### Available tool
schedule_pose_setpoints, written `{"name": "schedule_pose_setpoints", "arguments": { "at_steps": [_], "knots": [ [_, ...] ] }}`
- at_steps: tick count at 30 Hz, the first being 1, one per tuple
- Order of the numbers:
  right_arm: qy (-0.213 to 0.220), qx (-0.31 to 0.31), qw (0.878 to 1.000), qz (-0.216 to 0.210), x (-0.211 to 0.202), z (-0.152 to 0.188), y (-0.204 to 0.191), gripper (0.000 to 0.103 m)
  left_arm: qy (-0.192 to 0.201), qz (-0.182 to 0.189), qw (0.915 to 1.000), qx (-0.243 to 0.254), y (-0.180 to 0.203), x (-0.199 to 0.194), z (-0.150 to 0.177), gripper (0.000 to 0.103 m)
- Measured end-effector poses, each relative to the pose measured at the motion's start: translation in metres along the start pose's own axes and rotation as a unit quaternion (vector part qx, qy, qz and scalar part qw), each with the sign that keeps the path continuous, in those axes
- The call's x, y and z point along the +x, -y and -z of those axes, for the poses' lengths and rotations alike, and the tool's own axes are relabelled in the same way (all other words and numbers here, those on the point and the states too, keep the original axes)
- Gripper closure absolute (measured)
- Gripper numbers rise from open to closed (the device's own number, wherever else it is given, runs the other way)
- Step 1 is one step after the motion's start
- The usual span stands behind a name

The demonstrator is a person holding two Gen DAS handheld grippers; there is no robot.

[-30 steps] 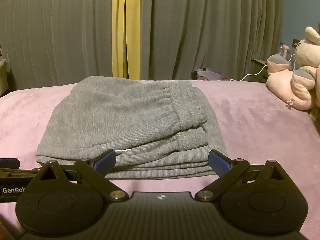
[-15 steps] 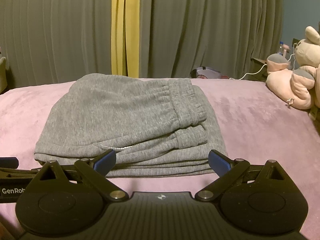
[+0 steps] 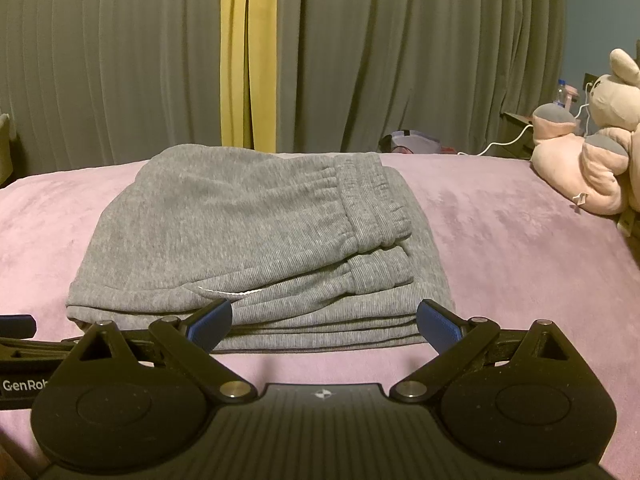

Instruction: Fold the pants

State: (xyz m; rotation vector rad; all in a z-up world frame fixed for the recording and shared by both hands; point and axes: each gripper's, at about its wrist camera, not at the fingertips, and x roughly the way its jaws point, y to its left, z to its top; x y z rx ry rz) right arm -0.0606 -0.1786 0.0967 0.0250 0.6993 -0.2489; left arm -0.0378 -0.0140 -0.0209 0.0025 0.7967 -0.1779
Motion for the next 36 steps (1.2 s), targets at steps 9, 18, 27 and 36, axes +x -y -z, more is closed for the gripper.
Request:
{"name": "schedule_pose_setpoints", "arguments": {
  "at_steps": [9, 18, 27, 36],
  "knots": [
    [-0.002, 0.002, 1.0, 0.0, 0.0013, 0.0006, 0.0003, 0.004, 0.0, -0.001, 1.0, 0.002, 0.0006, -0.0001, 0.0006, 0.001],
    [-0.005, 0.003, 1.0, 0.001, 0.0024, 0.0021, 0.0008, 0.004, -0.001, 0.001, 1.0, 0.004, 0.0004, 0.0002, 0.0014, 0.001],
    [-0.006, 0.002, 1.0, 0.001, 0.0034, 0.0029, 0.0005, 0.004, -0.002, 0.002, 1.0, 0.006, 0.0008, 0.0009, 0.0018, 0.001],
    [-0.009, -0.003, 1.0, 0.002, 0.0055, 0.0042, 0.0004, 0.004, -0.004, 0.002, 1.0, 0.006, 0.0005, 0.0011, 0.0027, 0.001]
  ]
}}
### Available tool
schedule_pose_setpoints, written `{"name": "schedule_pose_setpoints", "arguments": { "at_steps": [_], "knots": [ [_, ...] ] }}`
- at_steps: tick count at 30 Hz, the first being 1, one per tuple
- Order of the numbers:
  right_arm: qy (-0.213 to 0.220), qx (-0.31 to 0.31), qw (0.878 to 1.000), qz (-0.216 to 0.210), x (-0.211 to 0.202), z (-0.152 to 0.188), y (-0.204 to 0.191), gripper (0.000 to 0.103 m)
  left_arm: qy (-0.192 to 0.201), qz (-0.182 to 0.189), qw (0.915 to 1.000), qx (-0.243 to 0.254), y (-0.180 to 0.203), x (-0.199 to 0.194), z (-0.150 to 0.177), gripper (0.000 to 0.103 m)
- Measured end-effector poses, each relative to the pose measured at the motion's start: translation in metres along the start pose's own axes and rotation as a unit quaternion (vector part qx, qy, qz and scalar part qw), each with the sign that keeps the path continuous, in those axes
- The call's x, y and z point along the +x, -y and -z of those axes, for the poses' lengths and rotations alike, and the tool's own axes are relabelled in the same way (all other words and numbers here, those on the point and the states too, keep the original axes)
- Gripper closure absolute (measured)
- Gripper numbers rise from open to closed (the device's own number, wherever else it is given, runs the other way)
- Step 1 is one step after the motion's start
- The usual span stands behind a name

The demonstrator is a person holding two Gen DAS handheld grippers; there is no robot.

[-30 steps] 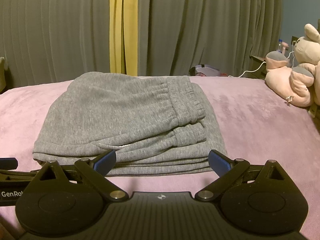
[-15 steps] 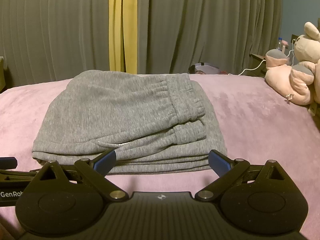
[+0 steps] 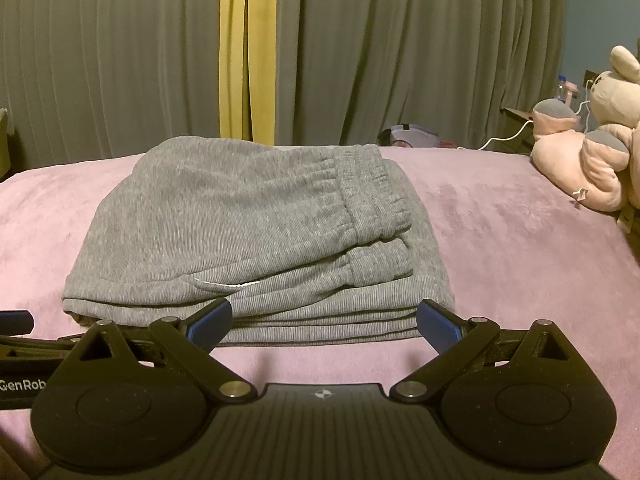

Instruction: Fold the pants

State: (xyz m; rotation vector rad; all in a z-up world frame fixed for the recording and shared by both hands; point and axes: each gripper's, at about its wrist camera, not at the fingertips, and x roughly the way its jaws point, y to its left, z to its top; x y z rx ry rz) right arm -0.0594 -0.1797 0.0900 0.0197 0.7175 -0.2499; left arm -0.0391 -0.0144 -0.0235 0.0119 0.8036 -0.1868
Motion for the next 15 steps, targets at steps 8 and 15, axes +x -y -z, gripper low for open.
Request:
{"name": "schedule_pose_setpoints", "arguments": {
  "at_steps": [8, 15],
  "knots": [
    [-0.001, -0.001, 1.0, 0.0, 0.0006, -0.0001, 0.0005, 0.004, 0.0, 0.0, 1.0, 0.001, -0.0002, 0.0, 0.0003, 0.001],
    [-0.002, -0.003, 1.0, 0.001, 0.0015, 0.0001, 0.0004, 0.004, -0.001, 0.0, 1.0, 0.002, -0.0004, 0.0007, 0.0001, 0.001]
  ]
}}
